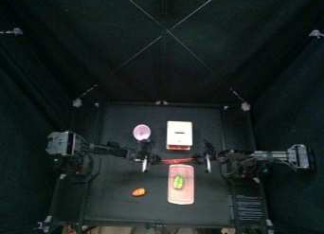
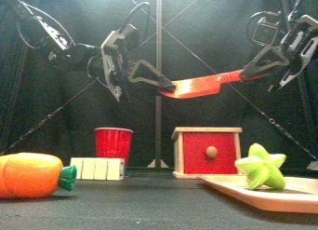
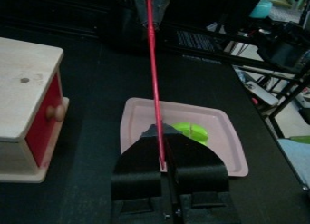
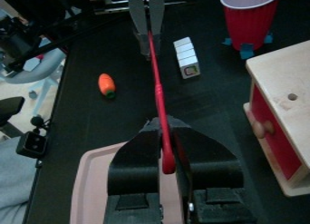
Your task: Reorient grip
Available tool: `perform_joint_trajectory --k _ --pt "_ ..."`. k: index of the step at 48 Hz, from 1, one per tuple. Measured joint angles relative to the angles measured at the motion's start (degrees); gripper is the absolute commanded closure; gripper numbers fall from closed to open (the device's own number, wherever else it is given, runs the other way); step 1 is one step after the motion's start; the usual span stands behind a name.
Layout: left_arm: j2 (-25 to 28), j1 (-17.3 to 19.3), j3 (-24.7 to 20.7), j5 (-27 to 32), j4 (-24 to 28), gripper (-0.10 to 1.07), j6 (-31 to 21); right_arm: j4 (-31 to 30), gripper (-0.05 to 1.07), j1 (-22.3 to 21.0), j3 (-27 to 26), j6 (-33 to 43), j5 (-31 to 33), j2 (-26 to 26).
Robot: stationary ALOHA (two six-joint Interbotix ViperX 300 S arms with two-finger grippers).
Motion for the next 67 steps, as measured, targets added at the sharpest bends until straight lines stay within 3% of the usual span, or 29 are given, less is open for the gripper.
perform_joint_trajectory --k 17,24,32,39,44,54,59,67 --pt "0.4 -0.1 -0.2 1.1 0.0 0.76 0.0 5.0 0.26 0.5 -0.1 0.4 1.0 0.0" --pt "0.4 -0.2 -0.2 3.2 0.0 0.76 0.1 8.8 0.22 1.7 -1.2 0.6 2.2 -0.2" --pt "0.4 -0.2 -0.1 5.6 0.0 0.76 1.3 15.6 0.22 4.7 -3.2 0.7 7.7 -0.1" --pt "0.4 -0.4 -0.1 7.3 -0.1 0.76 3.2 24.0 0.22 7.6 -6.8 0.5 18.3 -0.1" --pt "0.4 -0.8 -0.2 8.9 0.0 0.76 4.6 28.7 0.22 9.7 -12.2 0.1 30.6 -0.1" --pt "0.4 -1.1 -0.2 10.7 0.0 0.76 5.7 29.9 0.23 11.5 -21.1 -1.7 54.3 -0.4" --pt "0.4 -1.1 -0.2 10.8 0.0 0.76 5.8 31.6 0.23 11.3 -23.5 -3.9 60.6 -1.1" --pt "0.5 -1.1 -0.4 10.8 -0.1 0.76 5.8 38.0 0.23 8.4 -24.8 -8.3 65.4 -1.8"
